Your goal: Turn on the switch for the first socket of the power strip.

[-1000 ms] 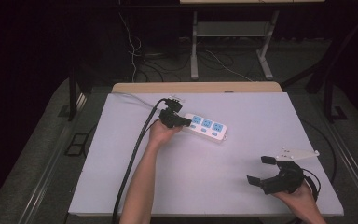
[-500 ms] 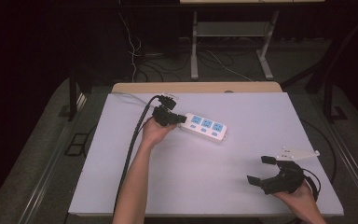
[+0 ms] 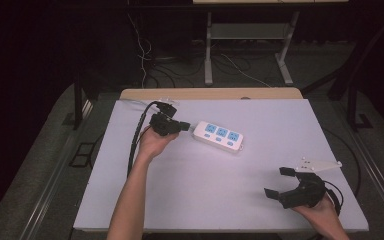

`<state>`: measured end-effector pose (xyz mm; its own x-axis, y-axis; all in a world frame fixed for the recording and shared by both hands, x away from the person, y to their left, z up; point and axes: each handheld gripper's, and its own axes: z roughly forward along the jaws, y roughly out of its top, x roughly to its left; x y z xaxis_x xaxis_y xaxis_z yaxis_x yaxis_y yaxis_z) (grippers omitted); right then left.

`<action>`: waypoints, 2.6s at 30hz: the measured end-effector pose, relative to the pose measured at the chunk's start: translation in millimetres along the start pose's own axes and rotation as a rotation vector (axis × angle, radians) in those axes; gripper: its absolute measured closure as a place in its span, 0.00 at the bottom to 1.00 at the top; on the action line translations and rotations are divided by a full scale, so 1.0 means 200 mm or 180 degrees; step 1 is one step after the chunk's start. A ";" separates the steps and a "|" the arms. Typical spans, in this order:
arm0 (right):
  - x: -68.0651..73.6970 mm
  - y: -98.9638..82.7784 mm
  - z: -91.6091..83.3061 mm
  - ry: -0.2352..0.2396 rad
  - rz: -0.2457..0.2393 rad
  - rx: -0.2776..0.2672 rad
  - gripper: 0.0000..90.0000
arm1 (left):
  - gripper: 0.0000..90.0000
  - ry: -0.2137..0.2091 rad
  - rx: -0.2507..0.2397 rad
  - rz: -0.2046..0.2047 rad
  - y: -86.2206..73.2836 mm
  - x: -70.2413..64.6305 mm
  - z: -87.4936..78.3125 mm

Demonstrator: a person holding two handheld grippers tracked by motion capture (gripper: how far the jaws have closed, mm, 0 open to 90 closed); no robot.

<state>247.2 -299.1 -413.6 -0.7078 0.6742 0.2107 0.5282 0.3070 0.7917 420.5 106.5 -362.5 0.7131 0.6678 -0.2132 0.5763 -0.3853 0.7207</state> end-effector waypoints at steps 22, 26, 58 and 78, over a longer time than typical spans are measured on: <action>0.01 0.00 0.01 0.0003 0.0011 0.0011 0.00 | 0.36 -0.0129 -0.0346 -0.0271 -0.21 -0.01 -0.30; 0.01 0.00 0.01 -0.0001 0.0006 0.0011 0.00 | 0.30 -0.0091 -0.0420 -0.0313 -0.25 -0.02 -0.34; 0.02 0.00 0.02 0.0010 0.0000 0.0045 0.00 | 0.00 -0.0007 -0.0704 -0.0296 -0.57 -0.16 -0.42; 0.02 0.00 0.03 0.0029 0.0021 0.0056 0.00 | 0.00 -0.0070 -0.0727 -0.0264 -0.77 -0.27 -0.37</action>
<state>247.0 -291.6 -416.3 -0.7086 0.6701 0.2211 0.5409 0.3145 0.7800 263.6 177.2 -413.9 0.6770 0.6762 -0.2906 0.5299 -0.1739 0.8300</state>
